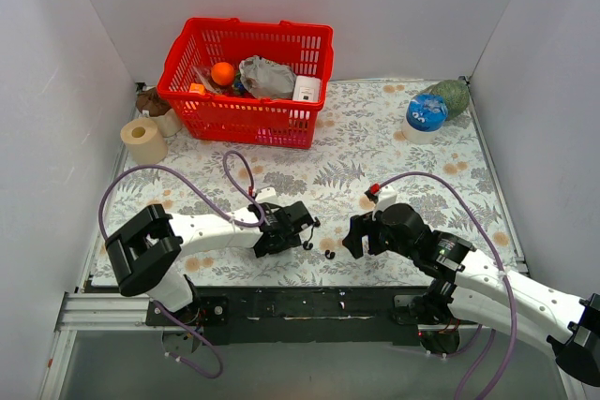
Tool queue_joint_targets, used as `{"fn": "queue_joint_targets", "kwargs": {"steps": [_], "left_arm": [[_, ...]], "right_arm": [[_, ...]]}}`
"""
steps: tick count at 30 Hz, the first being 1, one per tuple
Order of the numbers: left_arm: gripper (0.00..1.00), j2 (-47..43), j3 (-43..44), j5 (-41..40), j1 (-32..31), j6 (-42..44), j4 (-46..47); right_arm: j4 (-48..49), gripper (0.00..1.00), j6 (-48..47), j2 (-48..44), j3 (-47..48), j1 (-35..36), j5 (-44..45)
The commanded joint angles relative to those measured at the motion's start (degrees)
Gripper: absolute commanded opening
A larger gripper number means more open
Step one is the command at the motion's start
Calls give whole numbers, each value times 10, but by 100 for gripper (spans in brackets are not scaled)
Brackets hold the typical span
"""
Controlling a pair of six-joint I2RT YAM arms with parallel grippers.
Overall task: Insert the wireless bluetooth earbuds into the charging case
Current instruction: Pick up the charging case at the center of the board.
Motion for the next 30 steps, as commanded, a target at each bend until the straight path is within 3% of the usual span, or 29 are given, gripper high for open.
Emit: {"fn": "queue_joint_targets", "kwargs": {"steps": [1, 8, 15, 18, 20, 24, 30], "left_arm": [[62, 6, -27, 42, -13, -105, -26], [33, -17, -47, 44, -13, -50, -11], [30, -17, -58, 69, -13, 162, 42], [29, -17, -62, 74, -13, 213, 49], [31, -15, -58, 84, -13, 248, 49], [65, 9, -40, 85, -13, 268, 30], [79, 38, -24, 64, -13, 214, -3]], "right_arm": [[29, 86, -7, -7, 1, 2, -4], [22, 86, -7, -21, -2, 2, 0], [11, 86, -6, -40, -8, 2, 5], [7, 86, -7, -47, -10, 2, 8], [3, 86, -7, -50, -11, 2, 10], [3, 86, -9, -52, -11, 2, 11], [3, 86, -12, -46, -6, 2, 11]]}}
